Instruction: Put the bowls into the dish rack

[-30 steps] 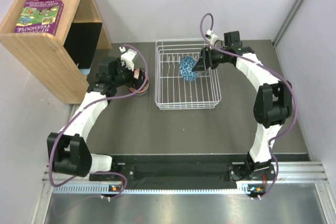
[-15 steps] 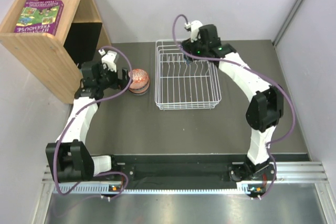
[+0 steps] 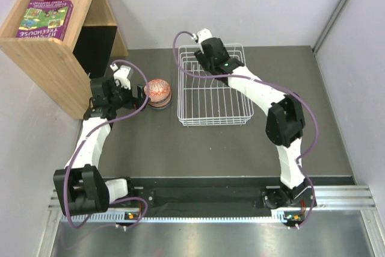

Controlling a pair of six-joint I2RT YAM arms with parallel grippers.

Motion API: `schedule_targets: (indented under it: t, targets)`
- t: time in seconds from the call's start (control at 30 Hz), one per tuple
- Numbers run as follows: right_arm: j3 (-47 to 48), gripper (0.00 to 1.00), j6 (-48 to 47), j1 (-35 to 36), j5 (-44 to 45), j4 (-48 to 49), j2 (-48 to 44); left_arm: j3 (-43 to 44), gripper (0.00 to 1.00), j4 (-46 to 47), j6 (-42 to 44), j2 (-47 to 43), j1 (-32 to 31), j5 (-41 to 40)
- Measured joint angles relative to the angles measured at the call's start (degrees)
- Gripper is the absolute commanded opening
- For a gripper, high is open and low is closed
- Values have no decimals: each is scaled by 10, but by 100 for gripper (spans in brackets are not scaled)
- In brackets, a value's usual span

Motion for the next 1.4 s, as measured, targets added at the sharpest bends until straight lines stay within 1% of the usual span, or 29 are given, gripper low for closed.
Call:
schedule_targets:
  t: [0.17, 0.33, 0.87, 1.4]
  targets:
    - [30, 0, -15, 21, 44, 12, 53, -5, 99, -1, 5, -8, 5, 14]
    - [51, 0, -29, 38, 68, 22, 80, -6, 99, -1, 9, -11, 9, 24]
    - [59, 0, -58, 69, 121, 55, 114, -7, 99, -4, 9, -13, 12, 37]
    - [69, 0, -84, 94, 160, 85, 123, -14, 99, -4, 9, -13, 12, 39]
